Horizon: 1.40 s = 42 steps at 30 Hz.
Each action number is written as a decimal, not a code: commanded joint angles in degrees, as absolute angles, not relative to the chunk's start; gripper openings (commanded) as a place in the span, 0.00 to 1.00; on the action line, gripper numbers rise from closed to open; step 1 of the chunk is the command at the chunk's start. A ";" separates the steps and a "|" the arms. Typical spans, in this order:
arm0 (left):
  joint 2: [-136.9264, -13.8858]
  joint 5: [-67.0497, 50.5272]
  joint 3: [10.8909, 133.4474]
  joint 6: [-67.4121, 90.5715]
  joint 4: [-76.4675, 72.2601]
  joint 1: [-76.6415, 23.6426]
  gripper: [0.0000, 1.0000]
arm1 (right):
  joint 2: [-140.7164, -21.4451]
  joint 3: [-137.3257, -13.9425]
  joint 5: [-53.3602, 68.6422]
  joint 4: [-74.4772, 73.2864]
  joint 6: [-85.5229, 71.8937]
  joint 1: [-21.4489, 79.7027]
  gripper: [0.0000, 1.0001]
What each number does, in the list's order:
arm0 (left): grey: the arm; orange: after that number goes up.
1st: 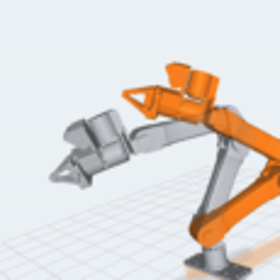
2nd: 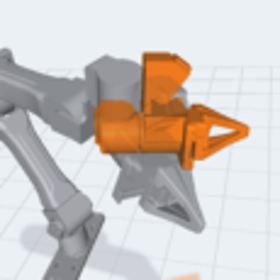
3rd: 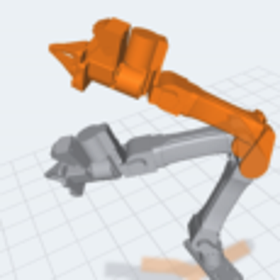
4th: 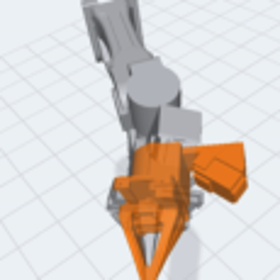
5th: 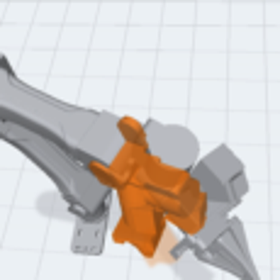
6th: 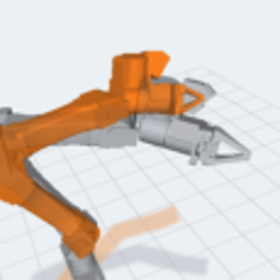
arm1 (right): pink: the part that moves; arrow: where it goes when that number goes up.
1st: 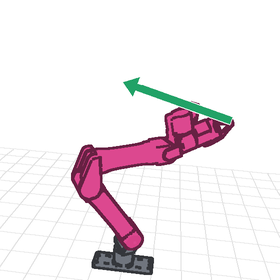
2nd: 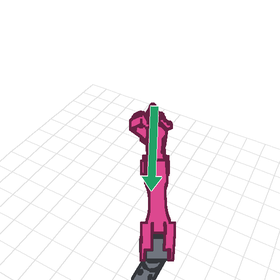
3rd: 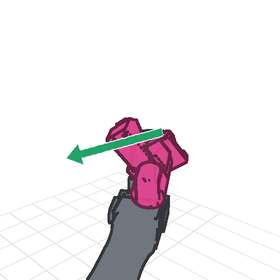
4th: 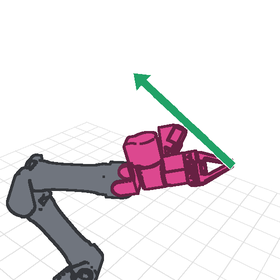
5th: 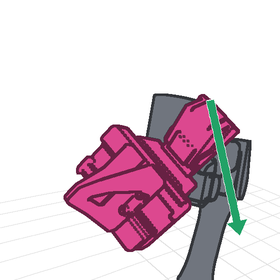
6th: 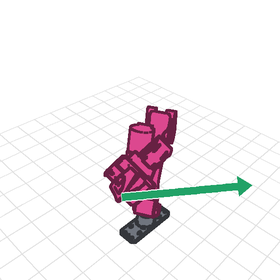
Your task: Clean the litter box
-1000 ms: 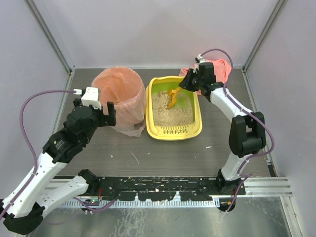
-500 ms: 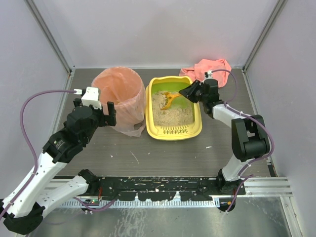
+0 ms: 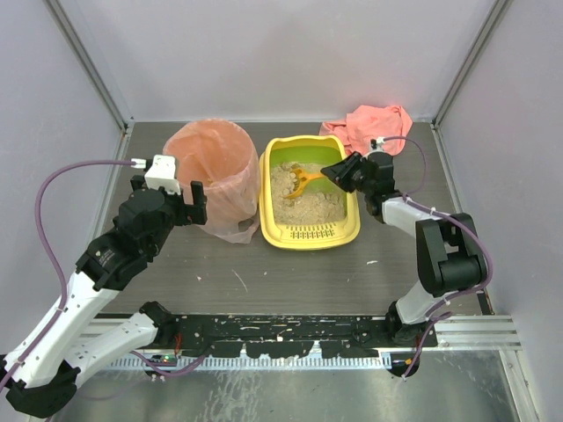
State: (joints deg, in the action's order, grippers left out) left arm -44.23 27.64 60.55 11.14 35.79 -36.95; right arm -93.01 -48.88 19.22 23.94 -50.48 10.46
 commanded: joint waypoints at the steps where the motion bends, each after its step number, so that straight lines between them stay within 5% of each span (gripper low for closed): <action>1: -43.51 28.12 60.62 11.01 33.38 -36.61 0.98 | -88.42 -47.73 20.74 26.31 -52.61 8.72 0.01; 26: -42.11 27.99 60.27 11.02 32.77 -36.58 0.98 | -76.39 -36.96 35.19 36.00 -59.77 -4.73 0.01; 42: -42.08 25.12 62.22 12.49 33.44 -36.60 0.98 | -82.92 -27.73 44.12 67.62 -82.77 -10.76 0.01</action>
